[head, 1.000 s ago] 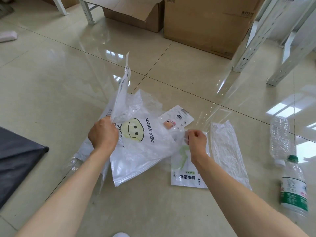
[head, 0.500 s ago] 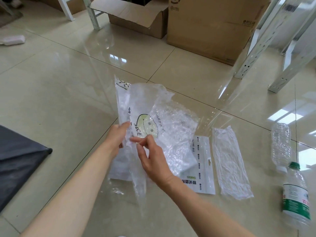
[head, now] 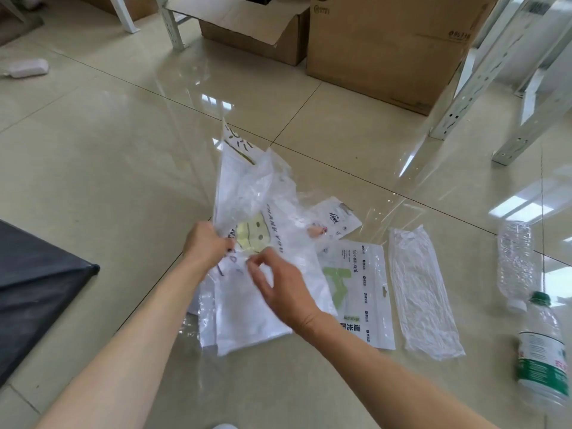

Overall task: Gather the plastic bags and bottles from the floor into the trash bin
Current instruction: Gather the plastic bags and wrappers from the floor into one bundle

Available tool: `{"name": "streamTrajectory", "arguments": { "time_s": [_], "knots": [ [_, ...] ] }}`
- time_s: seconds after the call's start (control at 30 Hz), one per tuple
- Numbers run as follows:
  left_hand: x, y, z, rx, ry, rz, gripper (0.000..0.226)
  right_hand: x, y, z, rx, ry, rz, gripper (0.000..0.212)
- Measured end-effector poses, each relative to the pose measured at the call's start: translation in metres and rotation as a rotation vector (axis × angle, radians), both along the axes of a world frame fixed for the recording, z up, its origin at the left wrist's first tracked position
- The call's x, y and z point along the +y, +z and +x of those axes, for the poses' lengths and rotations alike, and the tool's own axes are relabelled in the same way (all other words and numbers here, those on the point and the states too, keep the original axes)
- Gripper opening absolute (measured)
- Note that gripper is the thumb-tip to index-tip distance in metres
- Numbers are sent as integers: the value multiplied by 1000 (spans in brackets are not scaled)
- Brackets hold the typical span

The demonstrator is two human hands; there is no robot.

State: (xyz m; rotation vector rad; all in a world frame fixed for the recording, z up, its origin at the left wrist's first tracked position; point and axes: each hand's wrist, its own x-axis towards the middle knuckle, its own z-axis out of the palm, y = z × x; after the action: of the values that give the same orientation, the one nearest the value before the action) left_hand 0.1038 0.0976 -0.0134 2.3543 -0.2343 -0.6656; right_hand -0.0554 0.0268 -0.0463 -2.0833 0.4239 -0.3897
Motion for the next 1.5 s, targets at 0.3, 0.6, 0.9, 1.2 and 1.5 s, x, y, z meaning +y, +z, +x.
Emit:
{"name": "streamTrajectory", "arguments": {
  "time_s": [0.3, 0.6, 0.9, 1.2, 1.5],
  "knots": [
    [8, 32, 14, -519, -55, 375, 20, -97, -65, -3, 668, -178, -357, 63],
    [22, 18, 17, -446, -14, 339, 16, -126, -76, 37, 817, 59, -764, 53],
    [20, 17, 16, -352, 47, 261, 10, -128, -63, 38, 774, -136, -600, 24],
    [27, 16, 13, -361, -5, 309, 11, -135, -67, 16, 677, -249, -289, 23],
    [28, 14, 15, -374, -21, 309, 10, -120, -67, 32, 826, 84, -879, 43]
  ]
}}
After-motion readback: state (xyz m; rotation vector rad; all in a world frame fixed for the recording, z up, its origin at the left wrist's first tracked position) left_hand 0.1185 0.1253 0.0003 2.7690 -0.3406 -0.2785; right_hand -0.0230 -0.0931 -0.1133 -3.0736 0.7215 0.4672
